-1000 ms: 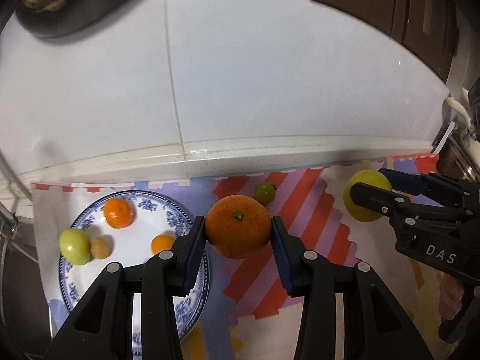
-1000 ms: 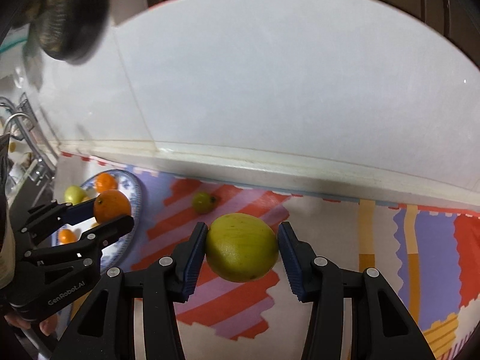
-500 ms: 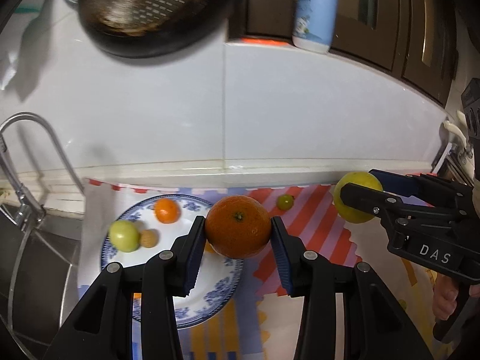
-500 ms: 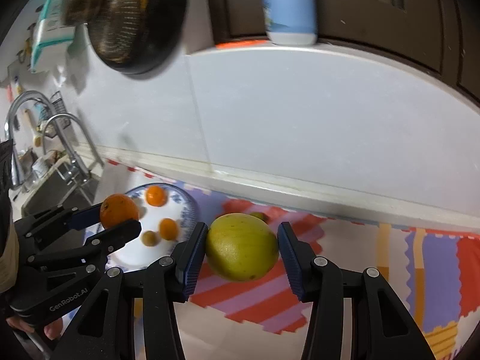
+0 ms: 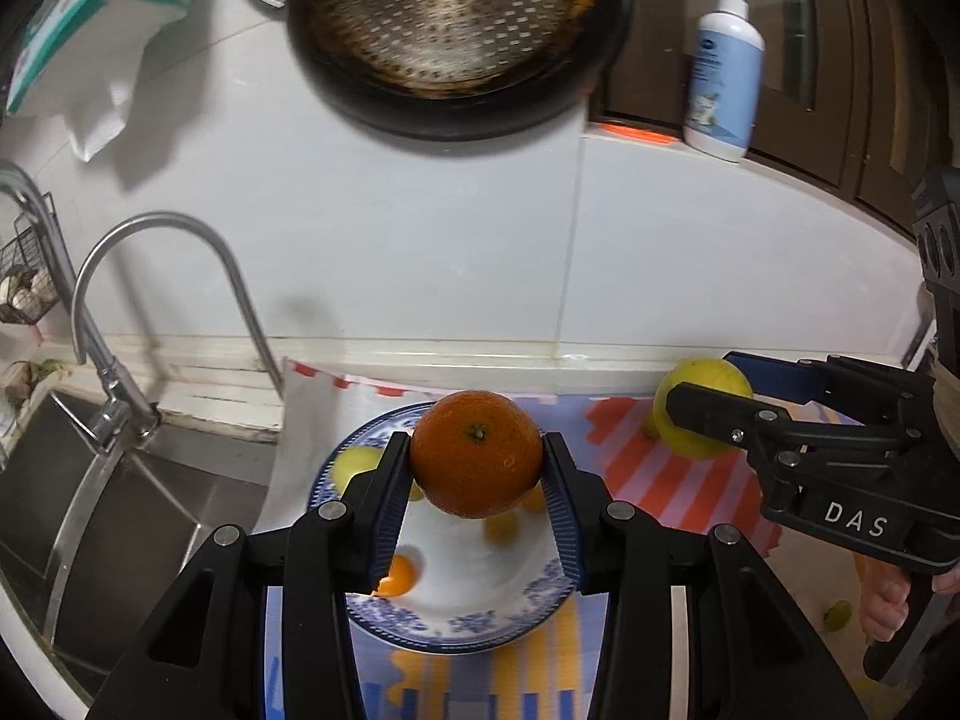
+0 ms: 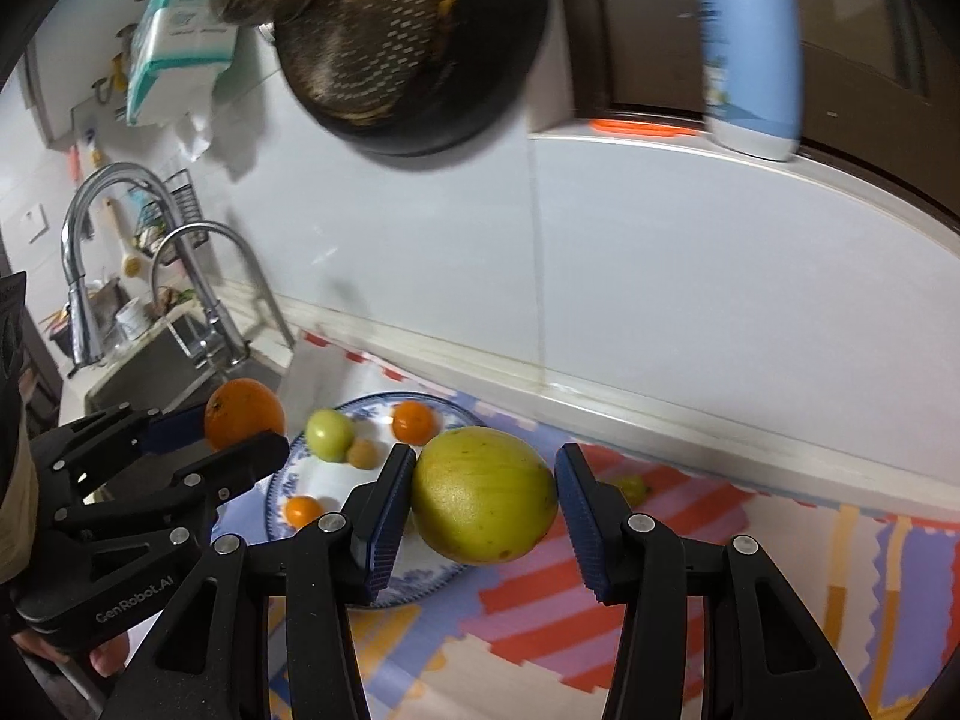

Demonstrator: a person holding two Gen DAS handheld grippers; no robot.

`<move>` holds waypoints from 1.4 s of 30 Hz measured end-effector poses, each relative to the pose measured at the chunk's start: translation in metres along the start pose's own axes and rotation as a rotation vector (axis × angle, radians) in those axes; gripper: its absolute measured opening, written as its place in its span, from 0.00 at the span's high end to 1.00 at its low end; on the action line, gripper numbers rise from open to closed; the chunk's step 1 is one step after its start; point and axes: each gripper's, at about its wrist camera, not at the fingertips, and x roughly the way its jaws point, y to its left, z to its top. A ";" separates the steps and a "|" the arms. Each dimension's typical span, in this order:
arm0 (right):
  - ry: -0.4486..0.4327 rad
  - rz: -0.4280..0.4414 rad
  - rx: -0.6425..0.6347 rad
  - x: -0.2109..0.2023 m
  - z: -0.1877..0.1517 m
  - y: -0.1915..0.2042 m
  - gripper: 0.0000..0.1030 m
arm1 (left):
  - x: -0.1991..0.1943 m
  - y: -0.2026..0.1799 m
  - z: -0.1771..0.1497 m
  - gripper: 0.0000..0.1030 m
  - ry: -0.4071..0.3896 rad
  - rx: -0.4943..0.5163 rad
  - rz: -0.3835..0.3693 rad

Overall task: Organize fruits
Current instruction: 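Carry the orange and yellow-green fruit over the plate and open both grippers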

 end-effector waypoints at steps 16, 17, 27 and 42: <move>0.148 0.044 -0.071 0.071 -0.025 0.033 0.52 | 0.052 0.040 -0.032 0.59 0.113 0.002 -0.025; 0.157 0.044 -0.076 0.075 -0.027 0.035 0.52 | 0.056 0.041 -0.035 0.59 0.122 0.003 -0.024; 0.258 0.061 -0.085 0.109 -0.051 0.046 0.52 | 0.087 0.053 -0.051 0.59 0.174 -0.013 -0.029; 0.255 0.078 -0.075 0.120 -0.053 0.044 0.52 | 0.110 0.050 -0.053 0.58 0.216 -0.018 -0.024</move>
